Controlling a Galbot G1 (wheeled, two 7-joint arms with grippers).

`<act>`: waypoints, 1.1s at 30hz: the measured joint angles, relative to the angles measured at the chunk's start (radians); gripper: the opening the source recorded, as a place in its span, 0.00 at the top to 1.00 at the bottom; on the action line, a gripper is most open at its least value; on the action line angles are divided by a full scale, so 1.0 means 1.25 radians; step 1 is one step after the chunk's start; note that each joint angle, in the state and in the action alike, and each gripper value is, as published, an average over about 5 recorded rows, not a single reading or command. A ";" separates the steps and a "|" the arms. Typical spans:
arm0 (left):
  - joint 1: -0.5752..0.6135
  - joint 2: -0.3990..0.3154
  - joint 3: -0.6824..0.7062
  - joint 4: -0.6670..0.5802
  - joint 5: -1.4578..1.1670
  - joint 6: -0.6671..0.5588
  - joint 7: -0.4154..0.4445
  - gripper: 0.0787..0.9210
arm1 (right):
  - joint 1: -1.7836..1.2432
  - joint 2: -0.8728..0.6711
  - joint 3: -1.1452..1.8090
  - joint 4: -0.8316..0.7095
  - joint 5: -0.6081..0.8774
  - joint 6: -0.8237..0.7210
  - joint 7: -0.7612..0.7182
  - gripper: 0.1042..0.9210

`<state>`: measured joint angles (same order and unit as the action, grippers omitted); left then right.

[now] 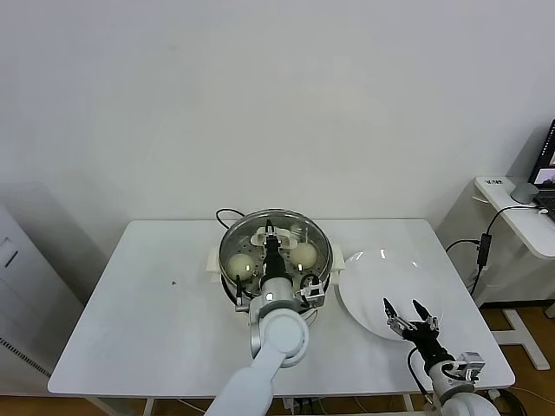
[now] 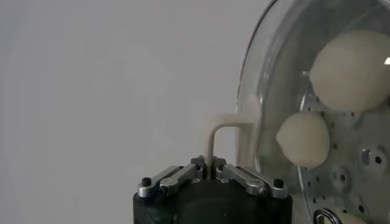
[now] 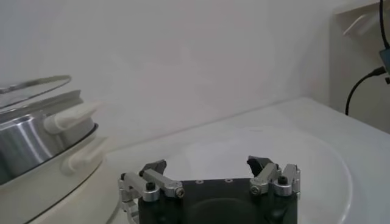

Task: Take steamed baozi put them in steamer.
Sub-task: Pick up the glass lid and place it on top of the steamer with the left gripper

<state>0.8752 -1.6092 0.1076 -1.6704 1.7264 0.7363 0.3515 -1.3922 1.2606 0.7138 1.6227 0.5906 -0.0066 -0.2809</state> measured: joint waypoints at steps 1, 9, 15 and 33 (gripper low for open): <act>0.001 0.000 0.000 0.000 0.000 0.000 0.000 0.94 | 0.000 0.000 0.000 0.000 0.000 0.000 0.000 0.12; 0.008 0.000 0.004 0.001 0.000 0.000 -0.001 0.94 | -0.002 0.002 0.000 0.000 -0.001 0.000 0.000 0.12; 0.009 0.000 0.006 0.003 0.000 0.000 -0.001 0.94 | -0.006 0.002 0.000 0.001 -0.001 0.001 0.000 0.12; 0.009 0.000 0.008 0.011 -0.020 0.000 -0.020 0.94 | -0.015 0.006 0.002 0.010 -0.001 0.003 0.000 0.12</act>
<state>0.8870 -1.6091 0.1179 -1.6565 1.7017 0.7364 0.3263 -1.4112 1.2675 0.7160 1.6350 0.5891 -0.0028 -0.2811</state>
